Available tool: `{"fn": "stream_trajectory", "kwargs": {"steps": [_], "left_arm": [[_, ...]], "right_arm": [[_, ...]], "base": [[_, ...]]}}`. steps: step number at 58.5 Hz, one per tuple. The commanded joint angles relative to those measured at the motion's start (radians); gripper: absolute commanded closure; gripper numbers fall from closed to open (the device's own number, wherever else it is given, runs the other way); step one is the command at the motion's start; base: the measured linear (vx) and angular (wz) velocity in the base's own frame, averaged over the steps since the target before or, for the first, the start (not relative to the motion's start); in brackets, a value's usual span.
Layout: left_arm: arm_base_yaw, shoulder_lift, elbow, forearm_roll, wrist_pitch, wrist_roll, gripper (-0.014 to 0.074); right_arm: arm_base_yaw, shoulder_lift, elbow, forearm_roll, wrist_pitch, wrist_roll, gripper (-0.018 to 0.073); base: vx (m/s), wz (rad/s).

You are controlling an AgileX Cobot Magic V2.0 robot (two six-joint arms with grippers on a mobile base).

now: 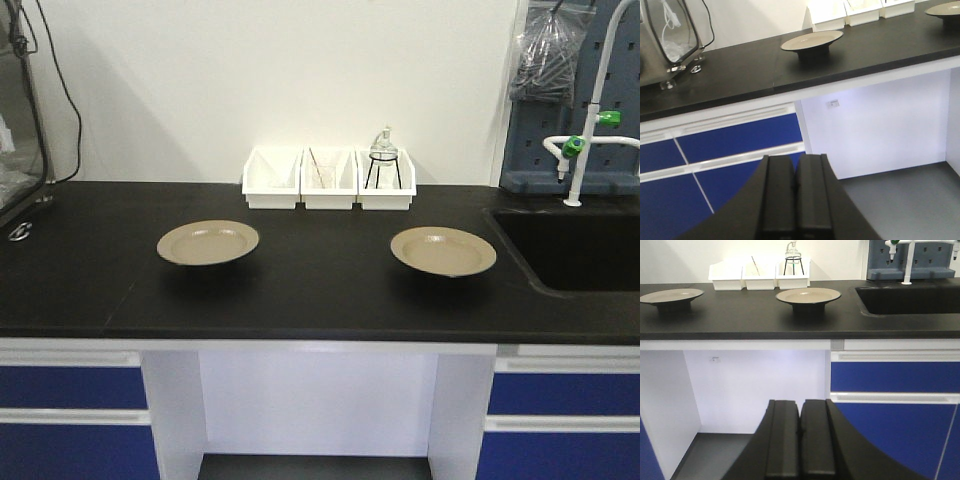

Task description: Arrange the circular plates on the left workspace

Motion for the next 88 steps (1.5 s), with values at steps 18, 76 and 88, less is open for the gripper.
{"fn": "stream_trajectory", "kwargs": {"steps": [18,76,88], "left_arm": [[-0.001,-0.014,0.012,-0.003,-0.086,-0.008,0.0594],[-0.001,-0.014,0.012,-0.003,-0.086,-0.008,0.0594],[-0.001,-0.014,0.012,-0.003,-0.086,-0.008,0.0594]], "right_arm": [[-0.005,-0.012,0.006,-0.016,-0.082,-0.001,0.0559],[-0.005,-0.012,0.006,-0.016,-0.082,-0.001,0.0559],[-0.005,-0.012,0.006,-0.016,-0.082,-0.001,0.0559]], "base": [[0.46,-0.02],[0.40,-0.01],[0.19,-0.01]]}}
